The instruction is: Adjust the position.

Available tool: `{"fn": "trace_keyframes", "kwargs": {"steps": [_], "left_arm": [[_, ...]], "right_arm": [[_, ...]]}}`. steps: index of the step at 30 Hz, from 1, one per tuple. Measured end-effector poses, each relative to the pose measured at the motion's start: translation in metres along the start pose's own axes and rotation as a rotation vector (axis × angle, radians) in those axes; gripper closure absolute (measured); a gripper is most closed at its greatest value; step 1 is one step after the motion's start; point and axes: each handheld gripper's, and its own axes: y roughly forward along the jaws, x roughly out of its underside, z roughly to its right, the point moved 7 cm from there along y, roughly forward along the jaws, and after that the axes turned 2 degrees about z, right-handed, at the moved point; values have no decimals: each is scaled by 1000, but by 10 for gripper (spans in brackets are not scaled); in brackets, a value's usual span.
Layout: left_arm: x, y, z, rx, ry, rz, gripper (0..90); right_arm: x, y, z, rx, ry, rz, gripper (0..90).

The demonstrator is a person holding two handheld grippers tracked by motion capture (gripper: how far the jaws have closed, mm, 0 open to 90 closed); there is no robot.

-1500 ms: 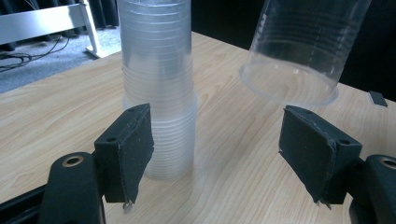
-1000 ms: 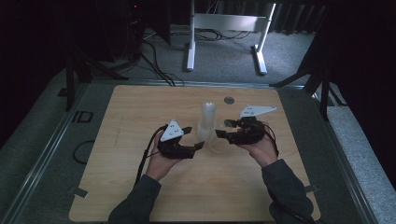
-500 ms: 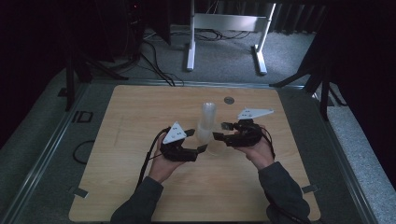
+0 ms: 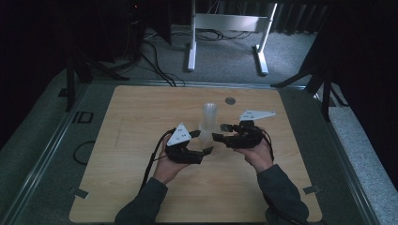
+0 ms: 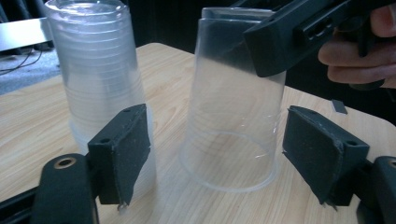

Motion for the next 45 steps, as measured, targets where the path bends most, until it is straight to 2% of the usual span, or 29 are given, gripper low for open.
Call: {"fn": "trace_keyframes", "kwargs": {"steps": [8,22,30,37,45], "left_arm": [[0,3,1,-8,5,4,228],[0,6,3,-13,18,27,229],[2,9,3,-20,21,30,228],[0,11,2,-30,22,35,228],[-1,12,1,-42,35,37,228]], "right_arm": [[1,1,0,-22,36,24,410],[3,1,4,-67,128,72,411],[3,0,5,-71,158,89,412],[4,1,7,-68,202,124,413],[6,4,6,-70,225,160,414]]}}
